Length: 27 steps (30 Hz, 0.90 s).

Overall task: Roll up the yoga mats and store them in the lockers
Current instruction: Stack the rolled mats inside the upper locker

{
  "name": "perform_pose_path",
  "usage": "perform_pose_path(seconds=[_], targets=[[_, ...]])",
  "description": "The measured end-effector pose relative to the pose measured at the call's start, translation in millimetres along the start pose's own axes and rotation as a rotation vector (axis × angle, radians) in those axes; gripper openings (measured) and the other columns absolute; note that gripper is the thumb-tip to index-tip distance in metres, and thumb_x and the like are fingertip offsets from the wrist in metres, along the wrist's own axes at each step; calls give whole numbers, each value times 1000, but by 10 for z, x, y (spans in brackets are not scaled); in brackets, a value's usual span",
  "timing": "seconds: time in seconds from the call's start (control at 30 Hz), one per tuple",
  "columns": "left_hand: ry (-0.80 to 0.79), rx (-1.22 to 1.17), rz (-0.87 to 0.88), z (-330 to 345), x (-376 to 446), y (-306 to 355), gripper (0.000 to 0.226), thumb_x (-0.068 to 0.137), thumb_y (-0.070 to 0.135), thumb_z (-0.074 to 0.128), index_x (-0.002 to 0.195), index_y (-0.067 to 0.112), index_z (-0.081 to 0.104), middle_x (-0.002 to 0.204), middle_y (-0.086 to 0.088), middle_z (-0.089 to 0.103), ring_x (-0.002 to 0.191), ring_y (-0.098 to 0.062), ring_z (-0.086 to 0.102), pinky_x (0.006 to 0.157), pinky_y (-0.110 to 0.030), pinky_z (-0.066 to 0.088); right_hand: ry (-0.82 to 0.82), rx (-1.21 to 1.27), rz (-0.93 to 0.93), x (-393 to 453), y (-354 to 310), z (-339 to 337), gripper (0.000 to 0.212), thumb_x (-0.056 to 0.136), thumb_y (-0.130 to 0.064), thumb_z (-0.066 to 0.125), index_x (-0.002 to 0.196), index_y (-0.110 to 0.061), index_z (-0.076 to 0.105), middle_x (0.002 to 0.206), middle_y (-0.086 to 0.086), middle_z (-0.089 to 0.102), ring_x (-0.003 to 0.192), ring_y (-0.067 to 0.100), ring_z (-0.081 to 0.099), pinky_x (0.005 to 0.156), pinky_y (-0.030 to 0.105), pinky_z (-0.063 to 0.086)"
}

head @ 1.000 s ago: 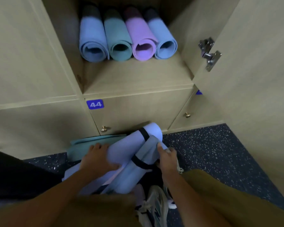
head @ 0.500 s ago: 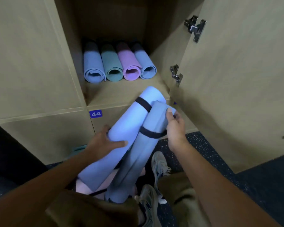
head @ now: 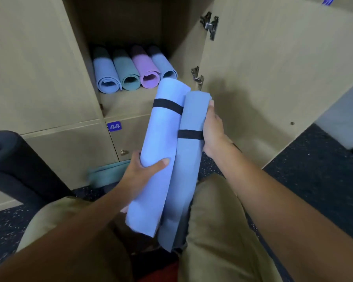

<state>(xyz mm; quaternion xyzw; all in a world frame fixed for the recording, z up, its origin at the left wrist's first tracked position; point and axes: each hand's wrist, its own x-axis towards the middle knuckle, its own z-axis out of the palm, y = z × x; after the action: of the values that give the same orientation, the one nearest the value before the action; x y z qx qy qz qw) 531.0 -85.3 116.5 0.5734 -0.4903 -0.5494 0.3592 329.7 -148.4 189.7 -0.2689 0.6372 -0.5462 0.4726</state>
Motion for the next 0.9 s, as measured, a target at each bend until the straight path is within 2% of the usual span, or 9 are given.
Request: perform_pose_path(seconds=[0.1, 0.17, 0.23, 0.33, 0.47, 0.57, 0.7, 0.8, 0.9], targets=[[12, -25, -17, -26, -45, 34, 65, 75, 50, 87, 122, 24, 50, 114, 11, 66, 105, -7, 66, 78, -27, 50, -120, -82, 19, -22, 266, -33, 107, 55, -108, 32, 137, -43, 57, 126, -8, 70, 113, 19, 69, 103, 47, 53], [9, -27, -29, -25, -59, 41, 65, 75, 54, 86, 121, 24, 51, 112, 11, 66, 102, -8, 66, 78, -28, 51, -161, -122, 46, -150, 372, -27, 126, 46, -111, 36, 150, -40, 40, 136, -9, 64, 119, 18, 65, 106, 47, 50], [8, -6, -37, -13, -66, 51, 64, 74, 56, 85, 119, 24, 52, 110, 11, 67, 98, -8, 67, 78, -30, 54, -200, -197, 49, -362, 425, -69, 113, 65, -97, 53, 152, -29, 26, 138, -11, 59, 118, 16, 64, 105, 46, 51], [-12, -35, -33, 6, -69, 85, 57, 73, 51, 88, 114, 27, 56, 105, 14, 72, 88, -1, 72, 74, -25, 57, -328, -196, 102, -420, 678, -233, 96, 74, -61, 82, 148, -26, 31, 132, -12, 65, 113, 11, 68, 93, 37, 57], [-31, -46, -22, -40, -65, 147, 44, 76, 46, 87, 107, 28, 62, 91, 19, 76, 83, 0, 73, 74, -28, 57, -498, -164, 193, -474, 811, -332, 67, 82, -42, 83, 133, -48, 39, 124, -21, 70, 109, 11, 71, 82, 47, 60], [-60, -78, -49, -132, -34, 263, 65, 67, 58, 90, 118, 23, 68, 104, 8, 78, 95, -16, 76, 89, -42, 60, -481, -108, 111, -516, 863, -228, 66, 83, -23, 82, 135, -37, 44, 121, -11, 73, 108, 17, 72, 92, 49, 57], [-183, -144, -80, -295, 56, 561, 57, 77, 49, 86, 123, 21, 68, 111, -3, 78, 102, -25, 75, 89, -43, 60, -335, -34, 139, -435, 794, -52, 66, 73, -50, 85, 125, -13, 67, 109, 3, 78, 98, 24, 76, 95, 47, 58], [-263, -129, -53, -411, 116, 740, 65, 67, 45, 91, 123, 30, 61, 112, 4, 77, 101, -19, 75, 80, -37, 60, -297, -35, 162, -342, 673, 17, 74, 71, -69, 81, 118, -12, 71, 105, 2, 79, 94, 21, 77, 92, 45, 60], [-227, -177, -53, -515, 173, 812, 76, 67, 36, 89, 133, 37, 52, 120, 7, 74, 107, -20, 73, 86, -42, 58, -338, 19, 136, -273, 602, 135, 63, 83, -66, 72, 120, -15, 71, 109, 1, 78, 98, 20, 76, 95, 45, 59]])
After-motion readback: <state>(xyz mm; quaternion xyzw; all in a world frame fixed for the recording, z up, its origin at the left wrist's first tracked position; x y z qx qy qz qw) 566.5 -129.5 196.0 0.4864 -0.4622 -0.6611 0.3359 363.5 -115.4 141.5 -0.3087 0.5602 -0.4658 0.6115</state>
